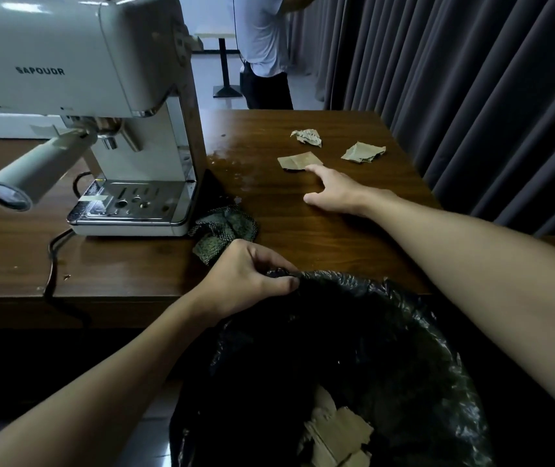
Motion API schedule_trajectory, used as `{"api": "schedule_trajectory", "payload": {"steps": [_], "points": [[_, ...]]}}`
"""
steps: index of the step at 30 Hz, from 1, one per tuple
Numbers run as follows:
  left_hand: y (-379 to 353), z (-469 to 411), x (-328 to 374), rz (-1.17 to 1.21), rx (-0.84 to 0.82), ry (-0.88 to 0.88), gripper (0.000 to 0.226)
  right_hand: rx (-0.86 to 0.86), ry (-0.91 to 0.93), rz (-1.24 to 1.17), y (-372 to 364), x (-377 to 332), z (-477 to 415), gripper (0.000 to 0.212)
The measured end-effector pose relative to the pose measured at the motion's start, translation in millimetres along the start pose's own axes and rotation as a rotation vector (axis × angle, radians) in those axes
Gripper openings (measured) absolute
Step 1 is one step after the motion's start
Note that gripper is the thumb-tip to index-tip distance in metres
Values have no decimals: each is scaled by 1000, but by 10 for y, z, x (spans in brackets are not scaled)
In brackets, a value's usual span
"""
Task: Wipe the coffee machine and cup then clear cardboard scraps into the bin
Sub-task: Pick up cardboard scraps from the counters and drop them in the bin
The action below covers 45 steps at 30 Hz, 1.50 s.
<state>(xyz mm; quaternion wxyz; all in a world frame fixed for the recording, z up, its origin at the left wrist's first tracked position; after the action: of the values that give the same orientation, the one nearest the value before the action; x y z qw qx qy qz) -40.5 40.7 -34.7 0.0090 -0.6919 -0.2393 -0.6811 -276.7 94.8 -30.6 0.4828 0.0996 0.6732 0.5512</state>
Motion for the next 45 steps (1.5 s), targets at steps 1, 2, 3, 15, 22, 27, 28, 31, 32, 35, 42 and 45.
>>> {"api": "schedule_trajectory", "payload": {"steps": [1,2,3,15,22,27,28,31,32,35,42,45], "points": [[-2,2,-1,2,4,1,10,-9,-3,20,-13,12,-45,78],[-5,2,-2,3,9,0,9,-13,-6,42,-22,26,-90,78],[-9,-1,-4,3,13,-2,9,-9,-8,70,-27,42,-135,78],[11,-2,9,-18,17,-5,26,83,149,350,-3,-74,-192,51],[16,4,-9,-28,37,-15,25,171,194,281,111,-23,60,26],[15,-4,-9,-27,14,-19,24,101,146,304,166,180,269,28],[17,-3,-11,-27,10,-20,23,93,136,279,185,215,304,27],[13,-3,-27,-14,5,-6,17,73,105,224,239,307,412,24],[10,-4,-29,-14,3,-4,17,59,89,203,254,328,453,26],[5,-6,-14,-21,-5,-2,20,5,22,131,270,406,581,30],[-19,16,39,-7,-25,31,16,22,-70,68,353,566,844,11],[-30,31,48,-6,-33,45,15,44,-90,-58,443,565,954,11]]}}
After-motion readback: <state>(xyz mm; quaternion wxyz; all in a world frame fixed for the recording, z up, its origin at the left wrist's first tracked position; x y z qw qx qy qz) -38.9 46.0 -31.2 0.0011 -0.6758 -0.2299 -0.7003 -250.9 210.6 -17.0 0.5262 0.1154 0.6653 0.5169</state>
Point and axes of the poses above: each hand's wrist, its own z-axis away from the middle knuckle, its own y-axis out of the back of the hand, x = y × z, the point moved 6 cm from there along -z, towards the middle knuckle, and after that the axes turned 7 degrees about x, right-handed, at the moved point
